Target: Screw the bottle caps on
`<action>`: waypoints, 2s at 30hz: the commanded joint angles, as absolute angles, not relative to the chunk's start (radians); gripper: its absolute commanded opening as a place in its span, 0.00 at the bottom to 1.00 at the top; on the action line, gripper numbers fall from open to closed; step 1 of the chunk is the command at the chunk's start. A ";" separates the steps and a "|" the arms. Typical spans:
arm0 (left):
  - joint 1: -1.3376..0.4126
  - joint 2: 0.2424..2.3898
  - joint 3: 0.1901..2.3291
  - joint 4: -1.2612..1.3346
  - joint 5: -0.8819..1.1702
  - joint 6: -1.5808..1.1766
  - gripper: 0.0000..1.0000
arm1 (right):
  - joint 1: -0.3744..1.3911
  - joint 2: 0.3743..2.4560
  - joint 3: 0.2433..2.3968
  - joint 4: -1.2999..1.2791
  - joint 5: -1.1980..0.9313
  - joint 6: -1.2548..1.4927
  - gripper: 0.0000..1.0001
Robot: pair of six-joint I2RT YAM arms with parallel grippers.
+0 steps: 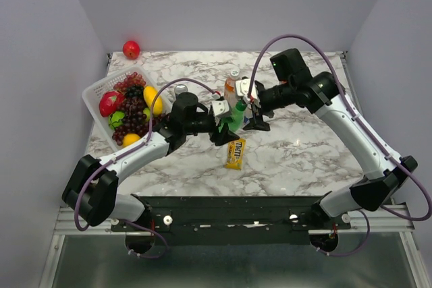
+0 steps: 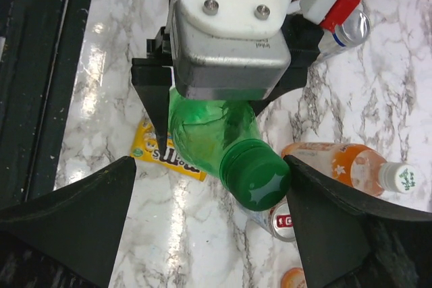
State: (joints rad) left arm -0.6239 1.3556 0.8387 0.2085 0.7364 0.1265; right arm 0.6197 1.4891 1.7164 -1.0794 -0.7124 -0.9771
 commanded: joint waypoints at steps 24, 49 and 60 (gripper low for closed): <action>-0.626 1.339 0.836 0.140 0.749 0.218 0.00 | 0.614 1.529 1.857 -0.980 -0.616 -0.715 0.95; -0.586 1.325 0.828 0.258 0.640 0.081 0.00 | 0.647 1.419 1.615 -1.065 -0.623 -0.854 0.94; -0.561 1.345 0.848 0.295 0.649 0.078 0.00 | 0.647 1.332 1.473 -1.040 -0.529 -0.805 0.94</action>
